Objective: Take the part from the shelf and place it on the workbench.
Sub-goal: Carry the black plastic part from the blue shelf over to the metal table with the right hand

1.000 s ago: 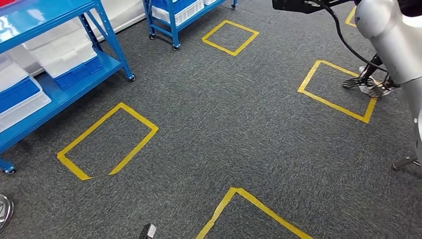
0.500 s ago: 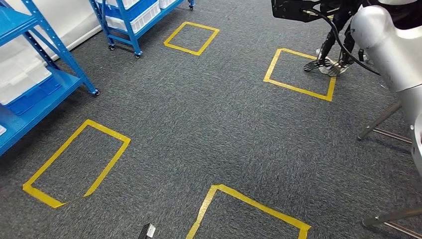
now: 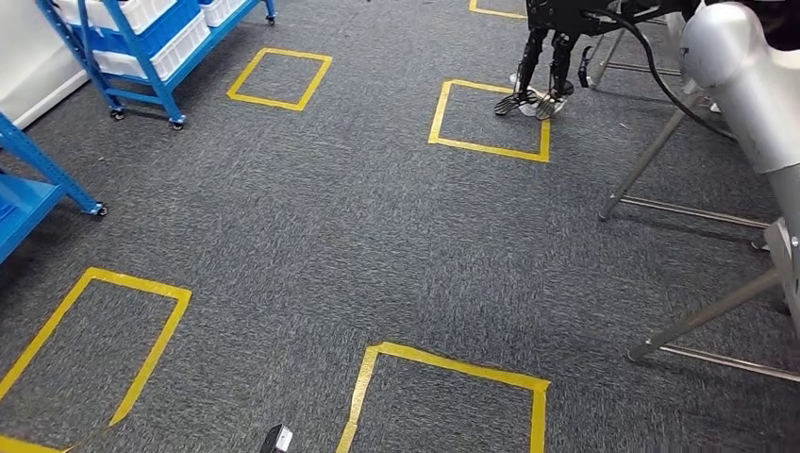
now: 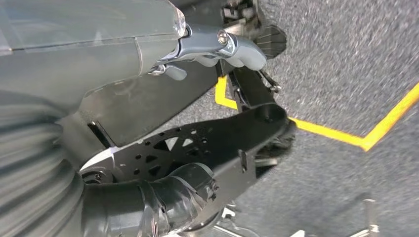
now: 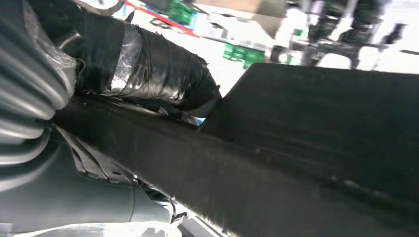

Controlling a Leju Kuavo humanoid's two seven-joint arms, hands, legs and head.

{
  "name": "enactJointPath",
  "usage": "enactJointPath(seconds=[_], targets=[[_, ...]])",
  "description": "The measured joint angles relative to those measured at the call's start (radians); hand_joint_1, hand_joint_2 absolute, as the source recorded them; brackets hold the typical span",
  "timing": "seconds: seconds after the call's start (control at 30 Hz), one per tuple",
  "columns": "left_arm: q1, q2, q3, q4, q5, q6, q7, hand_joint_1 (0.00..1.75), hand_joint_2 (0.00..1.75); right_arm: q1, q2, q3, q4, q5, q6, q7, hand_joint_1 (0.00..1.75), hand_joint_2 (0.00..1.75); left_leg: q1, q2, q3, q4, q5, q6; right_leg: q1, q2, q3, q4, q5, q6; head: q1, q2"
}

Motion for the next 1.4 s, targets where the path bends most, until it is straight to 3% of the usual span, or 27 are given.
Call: enactJointPath(seconds=[0.07,0.13,0.2,0.23,0.3,0.37,0.4,0.43,0.47,0.5,0.57,0.63,0.7,0.73,0.77,0.8,0.87,0.93,0.97,1.03,1.1,1.13,1.2,1.23,1.3,1.37,1.4], targets=[[-0.001,0.0,0.0,0.0,0.0,0.0,0.0,0.0,1.75,-0.005,0.0,0.0,-0.001,0.0,0.0,0.0,1.75,1.75,-0.003,0.025,-0.003,0.022,-0.017,-0.013,0.004,-0.043,0.067,-0.117,0.04,-0.001,-0.001,0.0],[-0.002,0.0,0.0,0.0,0.001,0.001,0.0,0.0,1.75,-0.01,0.0,-0.001,-0.002,0.0,0.0,0.0,1.75,1.75,-0.01,0.046,-0.005,0.037,-0.03,-0.024,0.012,-0.062,0.089,-0.163,0.045,-0.017,-0.002,0.0],[-0.004,0.0,0.0,0.0,0.003,0.001,-0.001,0.0,1.75,-0.012,-0.003,-0.001,-0.002,0.0,0.0,0.001,1.75,1.75,-0.013,0.067,-0.003,0.04,-0.035,-0.031,0.014,-0.037,0.084,-0.16,0.046,-0.035,-0.003,0.0],[-0.005,0.0,0.0,0.0,0.003,0.001,0.0,0.0,1.75,-0.013,-0.005,-0.001,-0.003,0.0,0.0,0.001,1.75,1.75,-0.011,0.062,-0.004,0.046,-0.043,-0.035,0.012,-0.025,0.084,-0.163,0.049,-0.042,-0.003,0.0],[-0.006,0.0,0.0,0.0,0.003,0.001,0.0,0.0,1.75,-0.018,-0.005,-0.002,-0.004,0.0,0.0,0.001,1.75,1.75,-0.004,0.012,-0.029,0.104,-0.088,-0.043,0.006,-0.003,0.083,-0.17,0.056,-0.057,-0.004,0.0],[-0.004,0.0,-0.001,0.0,0.003,0.001,0.0,0.0,1.75,-0.019,-0.001,-0.002,-0.005,0.0,0.0,0.001,1.75,1.75,0.001,-0.048,-0.086,0.232,-0.153,-0.048,0.006,0.023,0.078,-0.172,0.061,-0.066,-0.004,0.0],[-0.003,0.0,-0.001,0.0,0.003,0.001,0.0,0.0,1.75,-0.018,0.0,-0.002,-0.005,0.0,-0.001,0.0,1.75,1.75,0.002,-0.059,-0.114,0.289,-0.172,-0.049,0.007,0.039,0.076,-0.172,0.062,-0.067,-0.004,0.0],[-0.002,0.0,-0.002,0.0,0.003,0.001,0.0,0.0,1.75,-0.018,0.001,-0.002,-0.005,0.0,-0.001,0.0,1.75,1.75,0.003,-0.063,-0.129,0.319,-0.173,-0.048,0.008,0.054,0.075,-0.171,0.063,-0.068,-0.004,0.0],[-0.003,0.0,-0.002,0.0,0.003,0.001,0.0,0.0,1.75,-0.019,0.002,-0.002,-0.004,0.0,-0.001,-0.001,1.75,1.75,0.003,-0.066,-0.126,0.308,-0.153,-0.046,0.009,0.069,0.074,-0.17,0.064,-0.067,-0.004,0.0],[-0.003,0.0,-0.002,0.0,0.003,0.0,0.0,0.0,1.75,-0.02,0.002,-0.002,-0.004,0.0,-0.001,-0.002,1.75,1.75,0.003,-0.073,-0.107,0.263,-0.118,-0.042,0.009,0.083,0.074,-0.169,0.065,-0.066,-0.004,0.0],[-0.002,0.001,-0.003,0.0,0.003,0.0,0.001,0.0,1.75,-0.024,0.001,-0.003,-0.003,0.0,-0.002,-0.002,1.75,1.75,0.006,-0.124,-0.052,0.134,-0.05,-0.031,0.009,0.109,0.072,-0.167,0.069,-0.061,-0.003,0.0],[0.0,0.002,-0.004,0.0,0.003,0.0,0.002,0.0,1.75,-0.027,0.001,-0.003,-0.002,0.0,-0.002,-0.002,1.75,1.75,0.007,-0.166,-0.023,0.063,-0.03,-0.025,0.005,0.135,0.062,-0.167,0.077,-0.048,-0.003,0.0],[0.0,0.002,-0.004,0.0,0.003,0.0,0.002,0.0,1.75,-0.028,-0.003,-0.003,0.0,0.0,-0.002,-0.002,1.75,1.75,0.006,-0.152,-0.018,0.049,-0.029,-0.022,0.001,0.162,0.053,-0.175,0.089,-0.029,-0.004,0.0],[-0.001,0.002,-0.005,0.0,0.003,0.0,0.002,0.0,1.75,-0.029,-0.006,-0.003,0.0,0.0,-0.002,-0.002,1.75,1.75,0.007,-0.136,-0.016,0.043,-0.024,-0.017,0.001,0.157,0.049,-0.175,0.09,-0.022,-0.003,0.0],[-0.002,0.001,-0.005,0.0,0.003,0.0,0.001,0.0,1.75,-0.03,-0.009,-0.004,0.001,0.0,-0.002,-0.002,1.75,1.75,0.009,-0.121,-0.014,0.035,-0.017,-0.011,0.004,0.134,0.042,-0.163,0.08,-0.018,-0.001,0.0],[-0.002,0.001,-0.005,0.0,0.002,0.0,0.001,0.0,1.75,-0.032,-0.011,-0.004,0.002,0.0,-0.002,-0.002,1.75,1.75,0.011,-0.105,-0.013,0.028,-0.012,-0.006,0.007,0.1,0.028,-0.132,0.058,-0.015,0.001,0.0],[-0.001,0.0,-0.005,0.0,0.002,0.0,0.0,0.0,1.75,-0.034,-0.011,-0.004,0.003,-0.001,-0.002,-0.003,1.75,1.75,0.009,-0.074,-0.014,0.025,-0.008,-0.001,0.01,0.036,-0.022,-0.014,-0.009,-0.01,0.004,0.0],[0.0,-0.001,-0.005,0.0,0.003,0.0,0.0,0.0,1.75,-0.032,-0.01,-0.004,0.005,-0.001,-0.002,-0.003,1.75,1.75,0.008,-0.043,-0.017,0.027,-0.008,-0.001,0.008,0.018,-0.059,0.082,-0.044,-0.004,0.004,0.0],[0.0,-0.001,-0.005,0.0,0.003,0.0,0.0,0.0,1.75,-0.031,-0.01,-0.004,0.006,-0.001,-0.002,-0.003,1.75,1.75,0.007,-0.028,-0.018,0.029,-0.009,-0.001,0.008,0.014,-0.053,0.083,-0.037,-0.003,0.004,0.0],[-0.001,-0.001,-0.005,0.0,0.003,0.0,0.0,0.0,1.75,-0.034,-0.01,-0.004,0.007,-0.001,-0.002,-0.003,1.75,1.75,0.006,0.0,-0.018,0.034,-0.015,-0.005,0.011,-0.005,0.015,-0.027,0.016,-0.007,0.004,0.0],[-0.003,-0.002,-0.005,0.0,0.002,0.0,0.0,0.0,1.75,-0.04,-0.01,-0.005,0.007,-0.001,-0.002,-0.004,1.75,1.75,0.0,0.023,-0.017,0.04,-0.023,-0.011,0.023,-0.041,0.081,-0.144,0.05,-0.02,0.004,0.0],[-0.003,-0.003,-0.005,0.0,0.002,0.0,0.001,0.0,1.75,-0.043,-0.01,-0.005,0.007,-0.001,-0.002,-0.004,1.75,1.75,-0.004,0.033,-0.016,0.041,-0.026,-0.015,0.028,-0.05,0.094,-0.169,0.053,-0.028,0.004,0.0],[-0.004,-0.004,-0.005,0.0,0.002,0.0,0.001,0.0,1.75,-0.045,-0.016,-0.005,0.008,-0.001,-0.002,-0.007,1.75,1.75,-0.008,0.053,-0.012,0.041,-0.029,-0.023,0.032,-0.035,0.092,-0.176,0.053,-0.041,0.003,0.0],[-0.005,-0.004,-0.005,0.0,0.002,0.0,0.001,0.0,1.75,-0.045,-0.02,-0.005,0.008,-0.001,-0.002,-0.009,1.75,1.75,-0.008,0.051,-0.011,0.041,-0.034,-0.029,0.028,-0.024,0.093,-0.179,0.055,-0.047,0.003,0.0],[-0.006,-0.004,-0.005,0.0,0.0,0.0,0.001,0.0,1.75,-0.048,-0.025,-0.006,0.009,-0.001,-0.002,-0.014,1.75,1.75,-0.004,0.009,-0.022,0.075,-0.064,-0.038,0.021,-0.005,0.095,-0.188,0.061,-0.058,0.003,0.0],[-0.004,-0.004,-0.006,0.0,-0.003,0.0,0.001,0.0,1.75,-0.049,-0.027,-0.009,0.009,-0.001,0.0,-0.018,1.75,1.75,0.003,-0.045,-0.071,0.185,-0.126,-0.044,0.017,0.017,0.093,-0.192,0.066,-0.066,0.003,0.0],[-0.002,-0.004,-0.006,0.0,-0.004,0.0,0.001,0.0,1.75,-0.049,-0.029,-0.01,0.009,-0.002,0.002,-0.02,1.75,1.75,0.004,-0.056,-0.102,0.252,-0.154,-0.045,0.017,0.03,0.091,-0.191,0.068,-0.068,0.003,0.0]])
